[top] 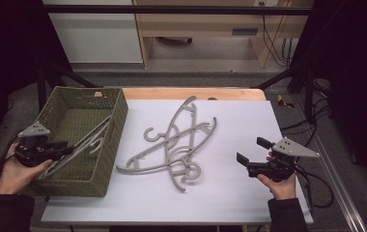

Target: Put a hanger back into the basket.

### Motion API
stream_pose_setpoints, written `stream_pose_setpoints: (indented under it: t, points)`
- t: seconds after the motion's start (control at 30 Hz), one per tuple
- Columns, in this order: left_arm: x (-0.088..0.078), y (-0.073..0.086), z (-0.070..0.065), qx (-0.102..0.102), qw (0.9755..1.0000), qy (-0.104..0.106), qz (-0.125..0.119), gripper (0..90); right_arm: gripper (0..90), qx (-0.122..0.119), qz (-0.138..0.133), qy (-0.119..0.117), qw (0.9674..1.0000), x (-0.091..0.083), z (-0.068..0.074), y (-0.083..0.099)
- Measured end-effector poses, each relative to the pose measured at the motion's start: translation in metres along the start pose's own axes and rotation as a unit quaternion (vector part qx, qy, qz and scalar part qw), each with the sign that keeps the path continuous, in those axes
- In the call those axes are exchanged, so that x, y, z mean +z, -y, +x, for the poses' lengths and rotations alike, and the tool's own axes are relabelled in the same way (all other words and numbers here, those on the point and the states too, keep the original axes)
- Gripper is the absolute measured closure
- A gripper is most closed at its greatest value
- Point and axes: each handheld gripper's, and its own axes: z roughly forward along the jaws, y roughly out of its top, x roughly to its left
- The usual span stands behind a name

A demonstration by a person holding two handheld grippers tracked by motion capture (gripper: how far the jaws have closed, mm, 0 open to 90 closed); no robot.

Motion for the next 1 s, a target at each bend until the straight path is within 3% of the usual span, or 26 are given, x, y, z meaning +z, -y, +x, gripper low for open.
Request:
stream_pose_setpoints:
  t: [0.1, 0.27, 0.43, 0.7, 1.0]
  points:
    - [-0.005, -0.01, -0.015, 0.014, 0.9993, 0.002, -0.034, 46.0, 5.4, 0.001, 0.0, -0.001, 1.0, 0.0, 0.0, 0.0]
    - [-0.007, -0.022, -0.044, 0.02, 0.9952, 0.002, -0.096, 30.1, 5.2, 0.004, 0.0, -0.003, 1.0, 0.0, 0.0, 0.0]
    - [0.004, -0.03, -0.074, 0.026, 0.9895, 0.04, -0.136, 18.1, 5.1, 0.004, -0.001, -0.001, 1.0, -0.001, -0.001, 0.0]
    - [0.035, -0.038, -0.116, 0.049, 0.9887, 0.081, -0.116, 8.9, 5.1, 0.005, -0.004, 0.002, 1.0, -0.003, -0.002, 0.0]
    - [0.074, -0.045, -0.153, 0.082, 0.9888, 0.107, -0.064, 9.9, 5.1, 0.005, -0.004, 0.0, 1.0, -0.004, -0.002, 0.0]
